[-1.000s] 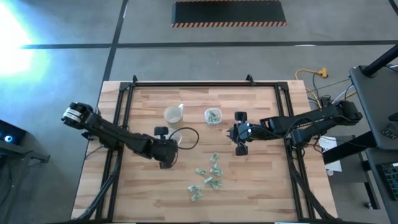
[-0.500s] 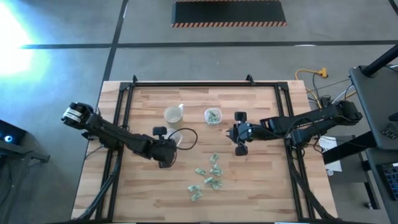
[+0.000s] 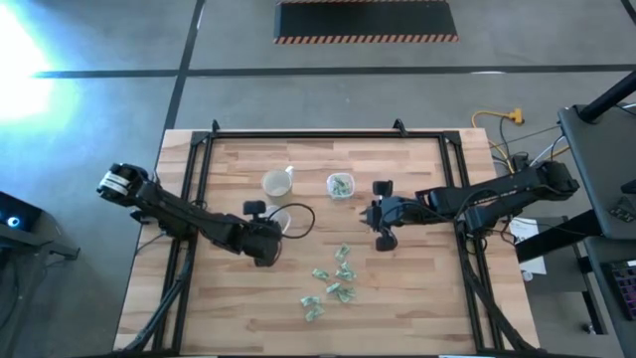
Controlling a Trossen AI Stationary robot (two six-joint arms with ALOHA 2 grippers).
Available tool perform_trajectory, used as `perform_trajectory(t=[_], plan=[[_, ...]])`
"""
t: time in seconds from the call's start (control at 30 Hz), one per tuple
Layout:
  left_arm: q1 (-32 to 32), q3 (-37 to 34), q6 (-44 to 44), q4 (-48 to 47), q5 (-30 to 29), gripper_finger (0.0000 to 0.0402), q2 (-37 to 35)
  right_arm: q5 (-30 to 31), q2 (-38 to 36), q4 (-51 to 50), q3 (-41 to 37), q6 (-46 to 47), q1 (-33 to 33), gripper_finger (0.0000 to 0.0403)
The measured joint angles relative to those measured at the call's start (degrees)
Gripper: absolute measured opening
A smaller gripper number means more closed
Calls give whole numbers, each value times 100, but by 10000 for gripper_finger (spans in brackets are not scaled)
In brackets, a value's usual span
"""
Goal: Pick and place items into bin
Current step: Put the stevia packet into the top transparent bin
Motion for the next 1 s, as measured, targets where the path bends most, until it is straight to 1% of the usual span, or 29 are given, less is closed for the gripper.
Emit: perform_trajectory(t=[0.17,0.23,0.27,0.4,0.5,0.67,0.77,1.0], plan=[[-9,203,0,13,264,100,-72,-1307,100,752,-295,-283,4,73],[-31,267,-2,25,323,100,-98,-1697,236,866,-352,-291,19,73],[-56,289,-4,23,332,100,-112,-1779,319,918,-372,-292,20,73],[-202,355,-3,85,345,100,-123,-1789,752,1337,-419,-337,15,73],[-295,363,-3,68,349,100,-123,-1791,1180,1596,-435,-547,15,73],[-386,363,-4,68,351,100,-123,-1793,1801,2005,-312,-844,13,73],[-391,361,-4,93,352,100,-123,-1791,2075,2060,-206,-875,-4,73],[-389,348,-3,133,350,100,-123,-1795,2406,2065,-62,-409,-300,73]])
